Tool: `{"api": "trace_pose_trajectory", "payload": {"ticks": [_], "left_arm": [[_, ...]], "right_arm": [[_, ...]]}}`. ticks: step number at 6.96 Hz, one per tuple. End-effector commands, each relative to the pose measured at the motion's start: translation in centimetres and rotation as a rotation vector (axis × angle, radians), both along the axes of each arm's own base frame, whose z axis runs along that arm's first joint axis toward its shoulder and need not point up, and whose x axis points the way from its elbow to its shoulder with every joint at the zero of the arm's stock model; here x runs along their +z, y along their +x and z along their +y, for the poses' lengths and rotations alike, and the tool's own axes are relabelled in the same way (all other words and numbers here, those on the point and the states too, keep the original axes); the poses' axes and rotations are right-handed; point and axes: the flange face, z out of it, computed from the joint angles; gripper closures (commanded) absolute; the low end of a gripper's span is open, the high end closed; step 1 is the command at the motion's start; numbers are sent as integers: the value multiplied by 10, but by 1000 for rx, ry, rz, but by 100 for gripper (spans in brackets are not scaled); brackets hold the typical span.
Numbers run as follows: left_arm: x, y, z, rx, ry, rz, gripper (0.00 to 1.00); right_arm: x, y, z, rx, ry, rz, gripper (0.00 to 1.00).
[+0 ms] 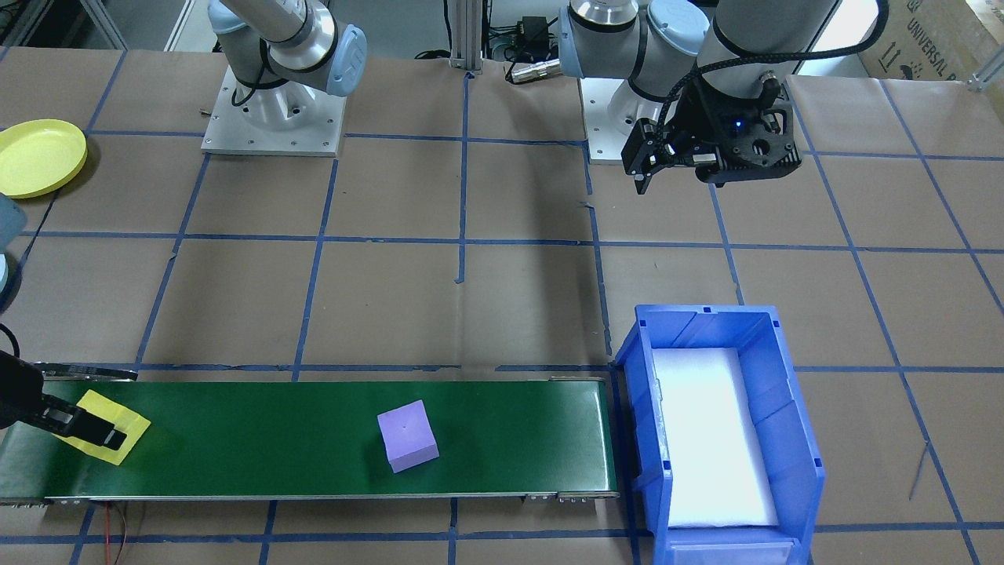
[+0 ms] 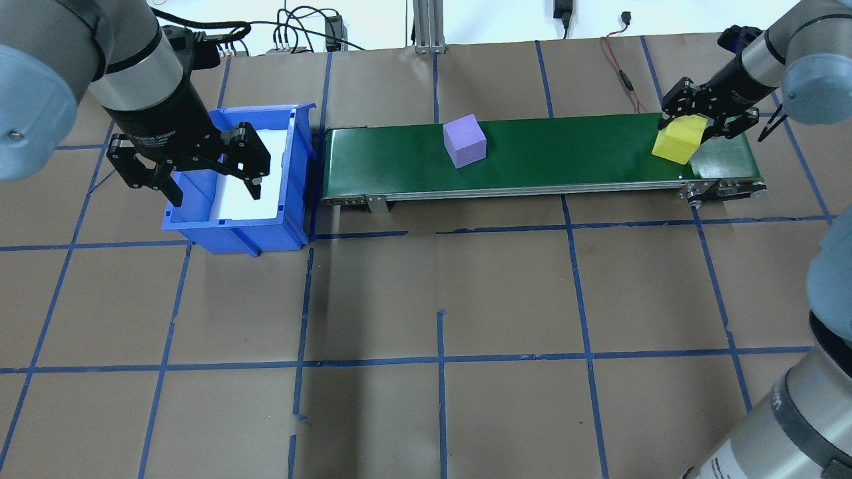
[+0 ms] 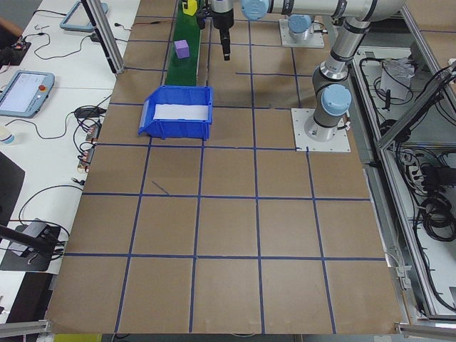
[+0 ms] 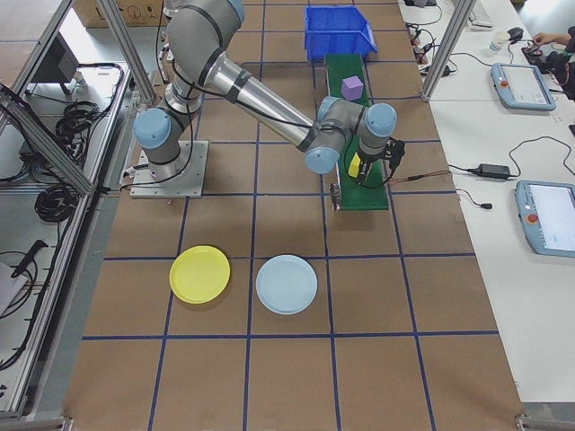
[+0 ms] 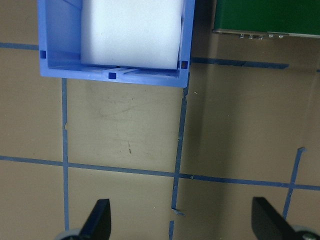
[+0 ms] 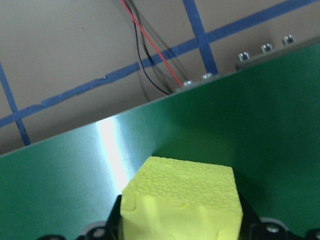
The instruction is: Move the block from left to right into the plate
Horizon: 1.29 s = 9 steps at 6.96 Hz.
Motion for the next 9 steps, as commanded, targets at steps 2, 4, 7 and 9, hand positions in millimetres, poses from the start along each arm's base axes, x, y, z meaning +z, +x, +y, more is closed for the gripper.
{"api": "trace_pose_trajectory", "payload": {"ticks": [2,4,7,9], "left_arm": [[-1,0,-4,-6,-11,3,0],[-3,-4,-7,-8,-20,26,0],[-1,-17,-7,-39,-45,56,0],[-1,-17,-7,-36,-45,55,0]], "right_arm": [[69,-34,90,168,148,199,79],[65,-146,182,147,184,156,78],[16,-263,332,110,257,122,81],[-14,-304,415,-7,242,103,82]]}}
